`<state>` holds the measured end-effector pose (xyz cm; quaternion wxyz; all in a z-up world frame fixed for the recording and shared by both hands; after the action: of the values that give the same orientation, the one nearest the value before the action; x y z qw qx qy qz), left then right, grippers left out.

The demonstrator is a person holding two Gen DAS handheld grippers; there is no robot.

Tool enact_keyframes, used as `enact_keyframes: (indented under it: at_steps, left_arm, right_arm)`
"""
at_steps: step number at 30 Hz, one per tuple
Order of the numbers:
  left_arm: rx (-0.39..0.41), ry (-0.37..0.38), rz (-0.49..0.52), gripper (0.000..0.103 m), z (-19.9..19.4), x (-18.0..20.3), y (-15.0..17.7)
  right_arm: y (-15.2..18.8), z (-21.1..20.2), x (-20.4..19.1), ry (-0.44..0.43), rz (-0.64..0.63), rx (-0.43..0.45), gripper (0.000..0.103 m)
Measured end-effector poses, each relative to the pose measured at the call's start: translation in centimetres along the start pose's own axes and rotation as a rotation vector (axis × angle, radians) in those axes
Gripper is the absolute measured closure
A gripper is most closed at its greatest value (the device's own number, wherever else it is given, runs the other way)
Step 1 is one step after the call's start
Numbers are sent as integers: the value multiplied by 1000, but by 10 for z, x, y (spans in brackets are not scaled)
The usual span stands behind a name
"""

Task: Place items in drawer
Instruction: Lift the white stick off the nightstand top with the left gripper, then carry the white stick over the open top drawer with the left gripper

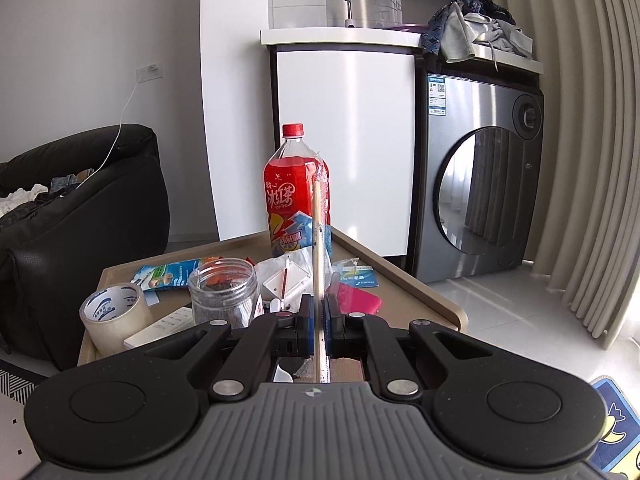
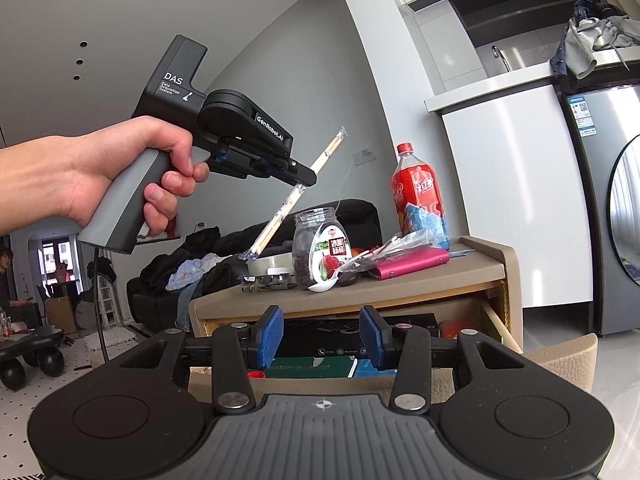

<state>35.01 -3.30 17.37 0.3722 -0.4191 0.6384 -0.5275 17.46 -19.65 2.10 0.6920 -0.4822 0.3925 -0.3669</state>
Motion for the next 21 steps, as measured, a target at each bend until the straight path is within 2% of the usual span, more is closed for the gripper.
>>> enact_keyframes:
  at_steps: [10,21]
  left_arm:
    - [4,23,-22,97,-27,-5,24]
    - [-16,79,-4,97,-43,10,46]
  right_arm:
    - [-2,-7,-6,5,-18,-1,56]
    - [-5,-17,-11,15,-41,1,57]
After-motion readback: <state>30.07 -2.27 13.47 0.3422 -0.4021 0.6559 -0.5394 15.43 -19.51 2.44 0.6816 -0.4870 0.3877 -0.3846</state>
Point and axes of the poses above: each gripper's, at about its wrist camera, not at the fingertips, and z roughly the way its jaws point, x to its right, y to its underside, the point moved 3 cm from there along z, roughly the way its jaws point, and after that the axes turned 15 degrees about x, right-handed, at the moved point
